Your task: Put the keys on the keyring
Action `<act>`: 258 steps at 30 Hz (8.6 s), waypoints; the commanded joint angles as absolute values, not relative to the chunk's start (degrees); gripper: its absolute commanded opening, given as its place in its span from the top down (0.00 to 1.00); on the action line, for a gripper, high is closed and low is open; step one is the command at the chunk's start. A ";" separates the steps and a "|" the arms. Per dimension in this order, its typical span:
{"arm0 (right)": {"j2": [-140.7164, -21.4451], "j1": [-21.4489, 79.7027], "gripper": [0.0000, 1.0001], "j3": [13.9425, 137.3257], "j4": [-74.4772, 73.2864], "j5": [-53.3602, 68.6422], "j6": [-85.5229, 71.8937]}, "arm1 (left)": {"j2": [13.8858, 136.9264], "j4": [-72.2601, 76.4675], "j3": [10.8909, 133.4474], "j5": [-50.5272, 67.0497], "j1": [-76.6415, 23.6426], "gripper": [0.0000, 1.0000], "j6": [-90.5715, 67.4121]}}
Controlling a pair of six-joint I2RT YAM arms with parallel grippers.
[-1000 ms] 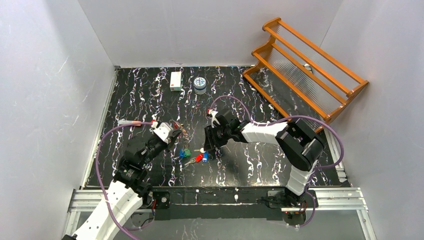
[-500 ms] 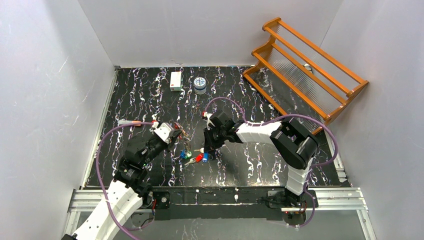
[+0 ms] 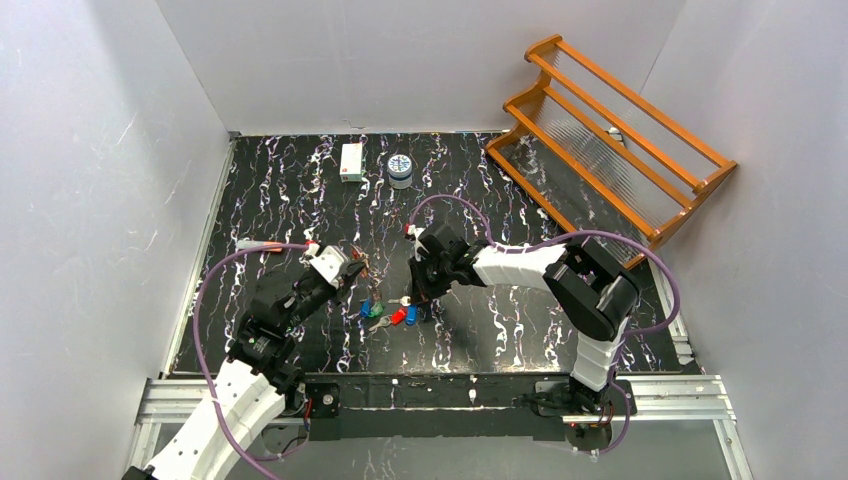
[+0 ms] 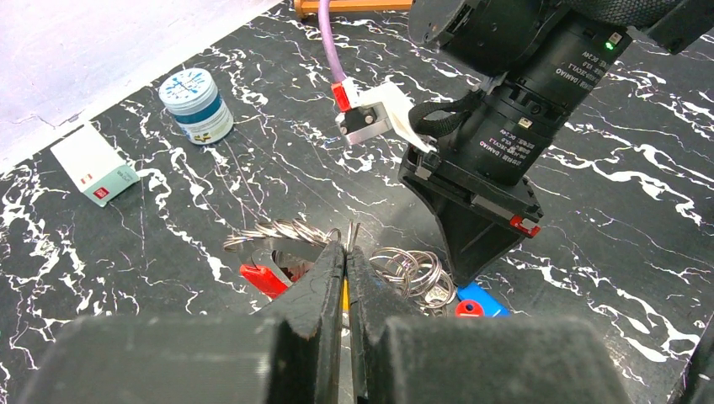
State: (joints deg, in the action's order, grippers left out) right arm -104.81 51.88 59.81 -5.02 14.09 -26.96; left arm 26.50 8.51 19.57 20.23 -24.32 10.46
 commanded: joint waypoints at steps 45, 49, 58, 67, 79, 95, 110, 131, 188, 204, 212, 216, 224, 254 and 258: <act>-74.69 31.73 0.99 47.30 -10.53 37.56 0.65 | 63.52 41.67 26.74 38.88 -35.70 1.00 8.48; -73.26 32.13 0.99 47.02 -10.43 41.40 2.08 | 65.11 41.62 27.01 39.23 -37.98 1.00 8.34; -71.46 34.09 0.99 46.62 -8.95 46.19 1.76 | 66.24 41.30 27.31 38.09 -39.00 1.00 8.36; -71.22 35.35 0.99 49.60 -9.47 48.09 3.24 | 67.09 39.68 27.77 37.57 -39.37 1.00 8.52; -73.45 36.35 0.99 52.17 -7.75 48.34 2.18 | 67.27 38.69 28.21 38.06 -39.64 1.00 9.05; -75.20 36.65 0.99 52.92 -9.10 40.87 1.75 | 67.06 38.45 28.30 38.04 -39.73 1.00 9.50; -76.05 36.67 0.99 51.88 -10.38 38.23 1.63 | 66.81 38.32 28.33 38.18 -39.73 1.00 9.49; -59.84 36.72 0.14 41.26 7.75 34.67 3.96 | 65.75 38.32 28.21 38.23 -39.73 1.00 10.01; -69.06 36.80 0.71 24.08 48.30 49.28 5.17 | 65.21 40.52 28.48 45.48 -39.72 1.00 9.76; -67.12 36.75 0.99 26.69 40.58 50.39 7.42 | 65.20 40.83 28.44 45.26 -39.73 0.99 9.40; -63.52 36.81 0.99 34.96 13.16 43.65 15.11 | 61.93 36.64 28.04 40.56 -39.73 0.76 13.06; -63.61 36.80 0.99 38.30 3.62 42.73 15.95 | 61.19 35.42 28.12 39.88 -39.73 0.72 13.86; -65.26 36.98 0.99 44.13 -10.03 37.17 17.22 | 62.19 34.63 28.86 39.84 -39.73 0.69 13.17; -65.92 37.09 0.99 45.82 -25.09 35.46 19.34 | 81.05 55.22 27.24 40.24 -49.07 0.74 6.98; -65.21 37.09 0.99 45.46 -25.05 36.31 19.51 | 83.16 56.89 28.37 39.86 -49.74 0.75 6.86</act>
